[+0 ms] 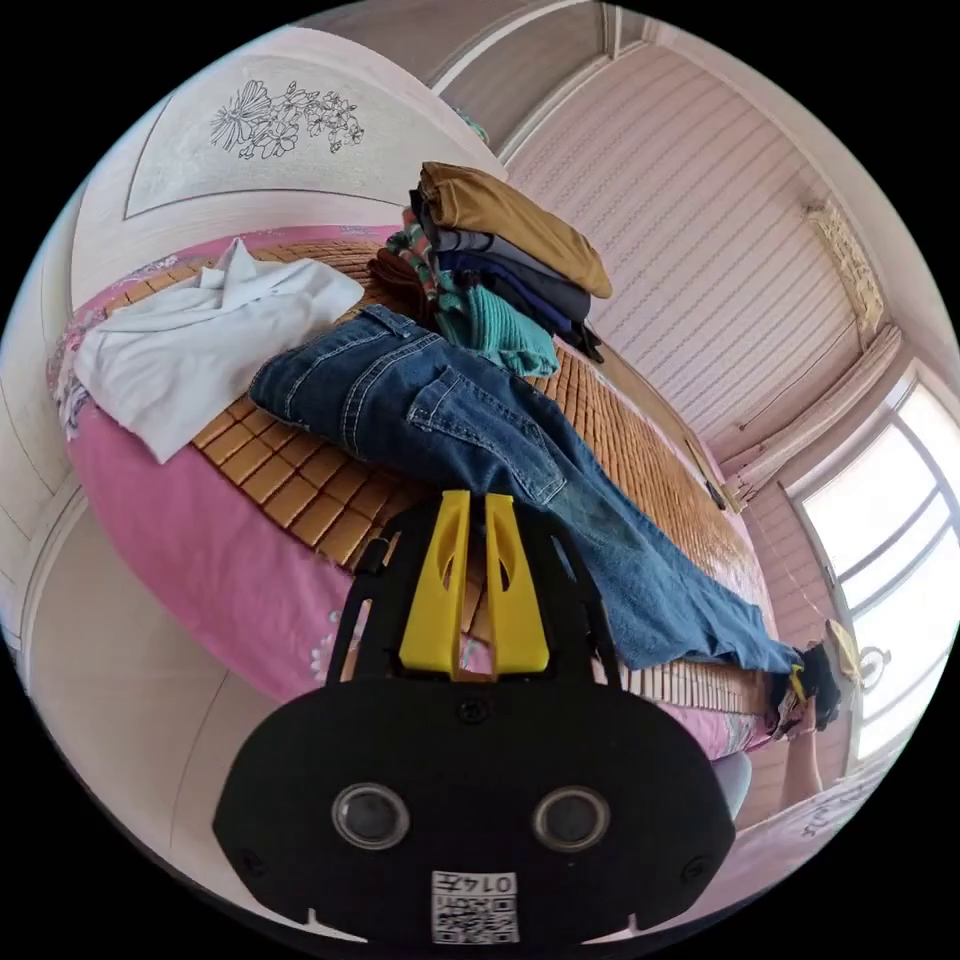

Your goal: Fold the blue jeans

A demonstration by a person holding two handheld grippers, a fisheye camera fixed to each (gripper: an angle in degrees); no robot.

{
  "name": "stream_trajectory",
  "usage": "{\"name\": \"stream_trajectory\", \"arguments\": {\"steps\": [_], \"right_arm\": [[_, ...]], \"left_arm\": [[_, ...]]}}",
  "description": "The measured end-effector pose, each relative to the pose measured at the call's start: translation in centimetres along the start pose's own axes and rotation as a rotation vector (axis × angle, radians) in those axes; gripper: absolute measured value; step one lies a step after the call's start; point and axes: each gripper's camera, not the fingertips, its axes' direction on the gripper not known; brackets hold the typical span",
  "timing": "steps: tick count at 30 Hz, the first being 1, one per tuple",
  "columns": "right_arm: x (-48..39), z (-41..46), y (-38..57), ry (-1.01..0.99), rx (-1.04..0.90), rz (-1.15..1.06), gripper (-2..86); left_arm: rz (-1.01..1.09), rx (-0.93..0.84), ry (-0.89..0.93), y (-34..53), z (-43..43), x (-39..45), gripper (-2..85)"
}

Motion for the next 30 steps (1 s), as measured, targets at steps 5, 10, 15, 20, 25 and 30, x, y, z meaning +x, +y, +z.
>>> {"name": "stream_trajectory", "arguments": {"steps": [5,10,15,20,25,30], "right_arm": [[1.1,-3.5,5.6,0.158,-0.081,0.043,1.0],[0.4,-5.6,7.5,0.264,-0.057,0.070,1.7],[-10.3,-4.1,7.6,0.437,0.049,-0.277,2.3],[-23.5,9.3,6.2,0.072,-0.170,-0.686,4.2],[-37.0,24.0,8.9,0.065,-0.322,-1.011,6.9],[-46.5,33.8,12.7,0.016,-0.498,-1.197,6.5]], "left_arm": [[0.085,-0.048,0.001,5.2,-2.6,0.4,4.2],[0.233,-0.041,-0.254,7.3,-6.6,1.7,4.1],[0.274,-0.024,-0.369,5.5,-9.2,1.9,4.8],[0.229,0.061,-0.328,-0.2,-7.6,3.0,6.4],[0.119,0.019,-0.310,-5.6,-1.4,3.2,9.5],[0.156,-0.146,-0.451,-5.3,4.8,3.4,10.3]]}}
